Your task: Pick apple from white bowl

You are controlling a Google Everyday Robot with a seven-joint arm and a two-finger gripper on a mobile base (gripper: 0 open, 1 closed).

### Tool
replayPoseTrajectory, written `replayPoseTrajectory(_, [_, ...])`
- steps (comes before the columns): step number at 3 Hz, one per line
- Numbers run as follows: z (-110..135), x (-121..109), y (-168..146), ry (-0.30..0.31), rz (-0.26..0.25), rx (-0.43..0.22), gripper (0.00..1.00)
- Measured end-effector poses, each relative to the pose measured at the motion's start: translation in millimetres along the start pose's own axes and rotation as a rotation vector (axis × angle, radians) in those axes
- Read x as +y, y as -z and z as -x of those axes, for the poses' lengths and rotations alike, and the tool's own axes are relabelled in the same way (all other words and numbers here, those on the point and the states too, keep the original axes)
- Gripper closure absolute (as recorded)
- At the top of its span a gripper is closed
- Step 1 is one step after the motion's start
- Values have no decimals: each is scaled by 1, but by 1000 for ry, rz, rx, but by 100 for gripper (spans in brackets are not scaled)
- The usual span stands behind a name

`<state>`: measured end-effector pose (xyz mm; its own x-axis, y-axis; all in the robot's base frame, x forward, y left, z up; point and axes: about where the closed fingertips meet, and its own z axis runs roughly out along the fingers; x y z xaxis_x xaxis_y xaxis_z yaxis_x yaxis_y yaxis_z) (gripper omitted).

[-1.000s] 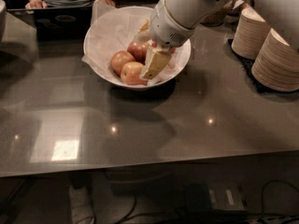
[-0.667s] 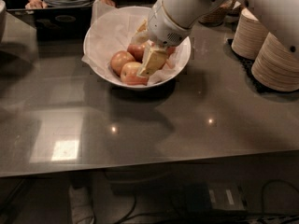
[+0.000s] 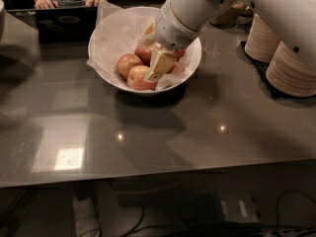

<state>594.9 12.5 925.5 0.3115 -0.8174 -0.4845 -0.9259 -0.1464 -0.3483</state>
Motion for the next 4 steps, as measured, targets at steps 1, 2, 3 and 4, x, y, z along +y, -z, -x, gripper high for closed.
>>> replayPoseTrajectory(1, [-3,0,-10,-8,23,-17,35])
replayPoseTrajectory(2, [-7,1,-21,-19,49,-30,36])
replayPoseTrajectory(3, [-11,2,-32,-31,71,-40,38])
replayPoseTrajectory(4, [-13,6,-45,-43,103,-51,39])
